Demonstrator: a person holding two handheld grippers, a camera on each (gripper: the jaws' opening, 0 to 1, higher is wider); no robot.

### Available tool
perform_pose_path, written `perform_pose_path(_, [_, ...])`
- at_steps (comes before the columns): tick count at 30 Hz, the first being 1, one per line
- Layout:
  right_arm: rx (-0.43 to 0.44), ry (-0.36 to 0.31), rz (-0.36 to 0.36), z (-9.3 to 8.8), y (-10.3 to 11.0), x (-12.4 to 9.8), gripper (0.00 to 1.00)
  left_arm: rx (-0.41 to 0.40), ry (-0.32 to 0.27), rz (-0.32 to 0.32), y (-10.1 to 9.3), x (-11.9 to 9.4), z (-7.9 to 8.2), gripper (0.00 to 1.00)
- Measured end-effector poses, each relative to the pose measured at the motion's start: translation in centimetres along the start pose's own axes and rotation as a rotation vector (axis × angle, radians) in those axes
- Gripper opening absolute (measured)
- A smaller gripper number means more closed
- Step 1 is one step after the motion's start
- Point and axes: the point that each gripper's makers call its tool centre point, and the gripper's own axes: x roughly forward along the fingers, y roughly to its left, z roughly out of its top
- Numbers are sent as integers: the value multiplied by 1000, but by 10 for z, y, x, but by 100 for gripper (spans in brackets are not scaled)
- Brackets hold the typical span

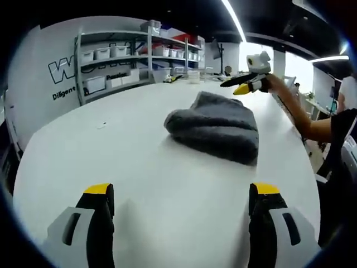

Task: Open the folded towel by lifting each exposed corner and separating the folded layers until the towel lies flat within the target outline without major curled edges

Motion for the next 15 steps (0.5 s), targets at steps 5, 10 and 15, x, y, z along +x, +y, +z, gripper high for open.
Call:
perform_pose_path(5, [7, 3, 34, 10, -8, 28, 54, 5, -1, -3, -1, 0, 1, 99])
perform_pose_path(10, [46, 10, 55, 11, -15, 52, 39, 2, 0, 2, -1, -1, 0, 99])
perform_pose_path(15, [61, 77, 79, -2, -14, 68, 33, 4, 0, 4, -1, -1, 0, 99])
